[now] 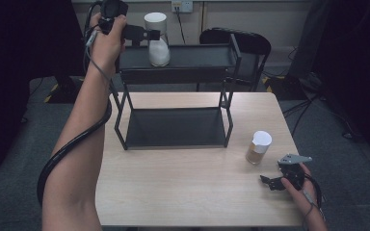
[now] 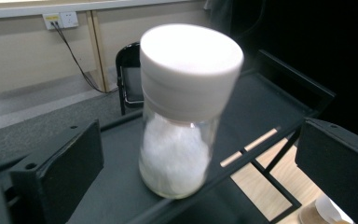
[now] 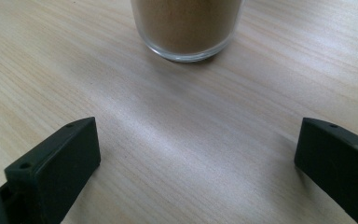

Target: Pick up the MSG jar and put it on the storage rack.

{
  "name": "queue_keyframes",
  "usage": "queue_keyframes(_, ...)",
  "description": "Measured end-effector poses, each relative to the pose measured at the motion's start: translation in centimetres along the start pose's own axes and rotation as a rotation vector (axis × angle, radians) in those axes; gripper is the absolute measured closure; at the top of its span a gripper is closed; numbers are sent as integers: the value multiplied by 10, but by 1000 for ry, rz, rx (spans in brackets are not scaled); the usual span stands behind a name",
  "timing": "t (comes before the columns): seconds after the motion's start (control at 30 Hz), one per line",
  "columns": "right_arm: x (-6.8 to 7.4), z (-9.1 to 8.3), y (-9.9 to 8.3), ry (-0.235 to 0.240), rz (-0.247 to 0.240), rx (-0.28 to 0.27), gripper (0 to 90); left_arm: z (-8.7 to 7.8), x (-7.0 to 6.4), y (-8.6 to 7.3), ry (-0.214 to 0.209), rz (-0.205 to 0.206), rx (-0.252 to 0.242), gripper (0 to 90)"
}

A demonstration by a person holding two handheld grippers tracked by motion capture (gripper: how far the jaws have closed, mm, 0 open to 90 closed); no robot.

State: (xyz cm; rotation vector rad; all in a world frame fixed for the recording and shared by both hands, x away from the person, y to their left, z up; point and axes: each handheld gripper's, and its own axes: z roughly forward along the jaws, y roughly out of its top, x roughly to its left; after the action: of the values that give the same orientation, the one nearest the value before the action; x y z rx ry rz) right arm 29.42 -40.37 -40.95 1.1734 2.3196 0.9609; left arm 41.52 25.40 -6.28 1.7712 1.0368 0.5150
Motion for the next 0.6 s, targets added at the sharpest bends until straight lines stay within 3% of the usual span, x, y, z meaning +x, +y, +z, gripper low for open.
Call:
queue_keyframes(0.2, 1, 0, 0, -2, 2, 0, 0, -9, -11, -7, -8, 45, 1, 7)
queue_keyframes(0.6, 2, -1, -1, -6, 8, 0, 0, -19, -21, -32, -60, 44, 2, 6)
